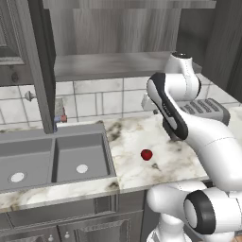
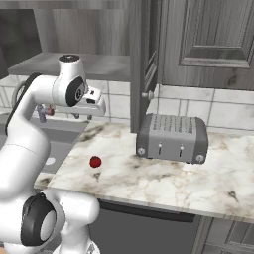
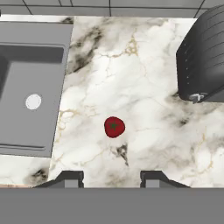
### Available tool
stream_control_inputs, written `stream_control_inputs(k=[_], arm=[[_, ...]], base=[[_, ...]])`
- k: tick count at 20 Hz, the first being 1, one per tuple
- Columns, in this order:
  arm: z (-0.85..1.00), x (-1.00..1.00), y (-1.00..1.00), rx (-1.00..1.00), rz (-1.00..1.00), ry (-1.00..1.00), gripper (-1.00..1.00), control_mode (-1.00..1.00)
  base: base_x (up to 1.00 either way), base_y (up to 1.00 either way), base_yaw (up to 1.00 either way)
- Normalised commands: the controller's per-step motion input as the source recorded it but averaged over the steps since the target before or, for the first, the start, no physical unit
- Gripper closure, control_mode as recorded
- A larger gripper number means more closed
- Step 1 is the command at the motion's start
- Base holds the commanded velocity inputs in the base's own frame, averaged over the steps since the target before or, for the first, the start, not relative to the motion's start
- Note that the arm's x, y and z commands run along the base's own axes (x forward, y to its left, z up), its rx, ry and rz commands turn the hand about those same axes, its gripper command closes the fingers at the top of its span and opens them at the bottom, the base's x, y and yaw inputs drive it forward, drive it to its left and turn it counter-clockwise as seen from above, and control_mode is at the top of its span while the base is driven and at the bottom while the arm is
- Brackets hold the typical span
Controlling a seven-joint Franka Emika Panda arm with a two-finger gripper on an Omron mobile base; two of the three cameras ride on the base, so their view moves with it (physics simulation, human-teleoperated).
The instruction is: Pick the tomato from the counter and place it in the cabinet. Then close the cabinet.
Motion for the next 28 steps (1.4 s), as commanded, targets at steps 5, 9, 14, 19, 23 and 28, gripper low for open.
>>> stream_control_inputs(k=[5,9,14,19,23,28], arm=[[-0.33,0.0,0.0,-0.04,0.0,0.0,-1.0,-1.0],[-0.73,-0.05,0.0,0.0,0.0,0.0,-1.0,-1.0],[-0.8,-0.08,0.0,0.01,0.01,0.0,-1.0,-1.0],[-0.65,0.03,0.0,0.03,0.0,0.0,-1.0,-1.0],[-0.54,0.21,0.0,0.0,0.0,0.0,-1.0,-1.0],[-0.44,0.29,0.0,0.0,0.0,0.0,-1.0,-1.0]], base=[[0.0,0.0,0.0],[0.0,0.0,0.0],[0.0,0.0,0.0],[0.0,0.0,0.0],[0.0,0.0,0.0],[0.0,0.0,0.0]])
